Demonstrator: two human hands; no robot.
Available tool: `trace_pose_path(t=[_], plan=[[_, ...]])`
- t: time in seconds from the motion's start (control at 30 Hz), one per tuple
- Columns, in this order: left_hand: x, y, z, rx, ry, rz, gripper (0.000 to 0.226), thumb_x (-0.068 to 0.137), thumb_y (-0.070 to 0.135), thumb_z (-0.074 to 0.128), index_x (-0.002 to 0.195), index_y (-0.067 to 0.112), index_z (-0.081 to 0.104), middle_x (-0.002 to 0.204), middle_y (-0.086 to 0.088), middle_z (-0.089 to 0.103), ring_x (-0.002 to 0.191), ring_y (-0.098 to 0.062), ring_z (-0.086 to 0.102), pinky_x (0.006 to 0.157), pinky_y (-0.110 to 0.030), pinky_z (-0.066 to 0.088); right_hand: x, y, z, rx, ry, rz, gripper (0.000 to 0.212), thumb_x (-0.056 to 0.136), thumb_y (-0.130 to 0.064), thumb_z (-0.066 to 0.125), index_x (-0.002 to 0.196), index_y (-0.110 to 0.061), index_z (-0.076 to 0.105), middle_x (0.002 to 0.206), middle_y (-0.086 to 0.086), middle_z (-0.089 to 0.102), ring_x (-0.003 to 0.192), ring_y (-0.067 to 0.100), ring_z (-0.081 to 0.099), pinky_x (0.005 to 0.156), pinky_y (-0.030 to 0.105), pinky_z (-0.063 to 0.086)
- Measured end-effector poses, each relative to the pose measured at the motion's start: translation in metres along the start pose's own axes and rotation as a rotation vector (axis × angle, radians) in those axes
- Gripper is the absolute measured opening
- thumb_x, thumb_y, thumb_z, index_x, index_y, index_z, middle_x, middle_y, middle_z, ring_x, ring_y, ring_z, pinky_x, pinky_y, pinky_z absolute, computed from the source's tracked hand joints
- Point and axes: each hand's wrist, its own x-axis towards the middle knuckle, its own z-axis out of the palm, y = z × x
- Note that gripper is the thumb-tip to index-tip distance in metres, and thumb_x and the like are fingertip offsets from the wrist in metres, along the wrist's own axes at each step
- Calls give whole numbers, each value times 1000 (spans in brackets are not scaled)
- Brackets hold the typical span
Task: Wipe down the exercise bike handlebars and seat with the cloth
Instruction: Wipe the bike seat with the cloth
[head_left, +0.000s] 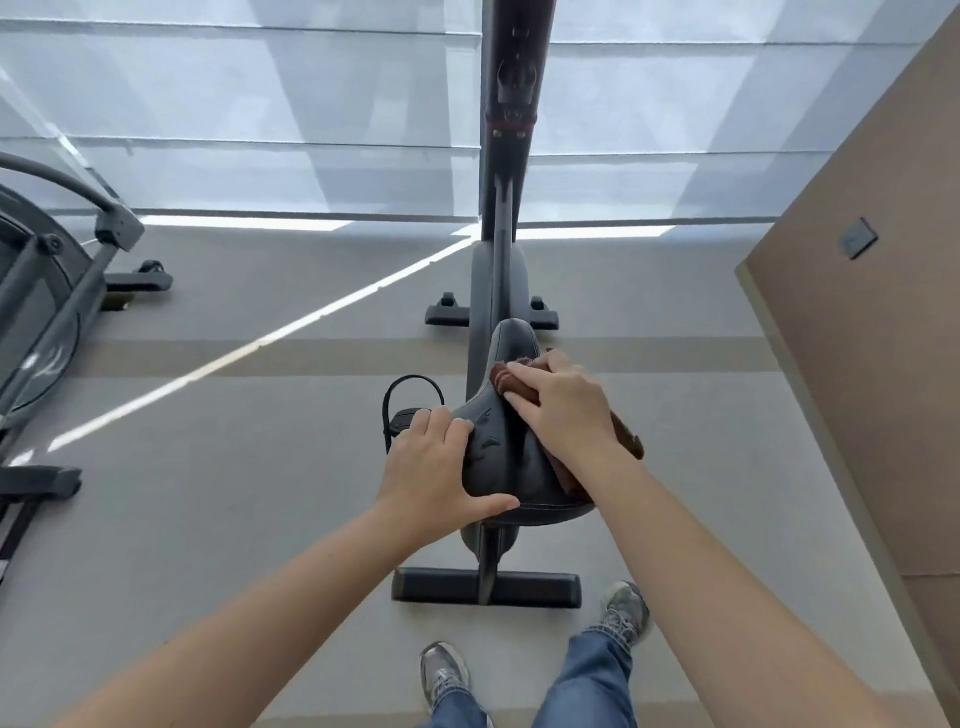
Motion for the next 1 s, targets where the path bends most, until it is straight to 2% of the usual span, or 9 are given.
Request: trace_pose_path(t=[0.1,0.2,0.27,0.37,0.47,0.63,0.77,0.83,1.0], plan=[[-3,-10,-2,-50,-6,12,87,52,73,57,114,11,59,97,-3,54,92,-24,49,71,-36,46,-26,4,-6,-12,0,-63,35,88,-38,56,122,-32,57,120,2,56,106,29,48,87,39,46],[-6,-21,-3,-126,-7,40,89,53,75,50,118,14,60,97,-1,55,93,-23,49,74,-31,44,-68,5,-4,-25,96,-127,31,81,-30,68,111,-27,66,112,3,62,96,31,51,75,40,51],[-5,-27,-7,-174,-47,55,89,54,73,56,124,18,56,104,0,53,101,-22,46,80,-28,40,-63,3,4,-74,138,-82,27,81,-30,68,107,-23,68,108,6,63,93,33,51,72,41,52],[-3,-30,-10,-216,-117,52,83,60,61,73,131,23,50,111,2,49,109,-17,38,88,-29,39,-9,-7,10,-59,122,89,32,90,-35,54,119,-23,60,117,9,55,103,33,46,82,41,46],[-2,-32,-7,-230,-97,57,82,61,58,75,131,24,50,111,3,48,109,-15,37,85,-27,38,44,-12,13,27,87,166,39,93,-36,48,130,-23,51,125,10,49,110,34,42,91,40,41],[-2,-36,-2,-242,-49,75,81,57,60,75,126,20,55,104,1,50,103,-19,40,79,-30,41,6,-11,2,-80,-72,104,48,91,-44,45,138,-35,36,140,1,36,118,32,37,94,40,40],[0,-36,-3,-253,-55,82,81,56,62,73,123,20,56,101,3,48,102,-18,41,76,-34,45,-56,-14,3,-175,45,-40,47,87,-37,54,133,-32,45,137,1,46,112,32,42,81,46,50],[-1,-36,-3,-259,-50,74,80,56,59,76,124,21,56,100,6,44,102,-17,40,76,-32,44,-47,-13,9,-154,77,-19,42,88,-34,55,130,-29,49,133,3,50,111,34,44,81,47,50],[-1,-35,-3,-265,-74,48,80,60,57,75,129,25,51,102,13,36,100,-8,31,77,-22,31,46,-21,17,-169,-9,49,43,94,-34,42,137,-31,38,146,1,32,120,34,33,94,46,39]])
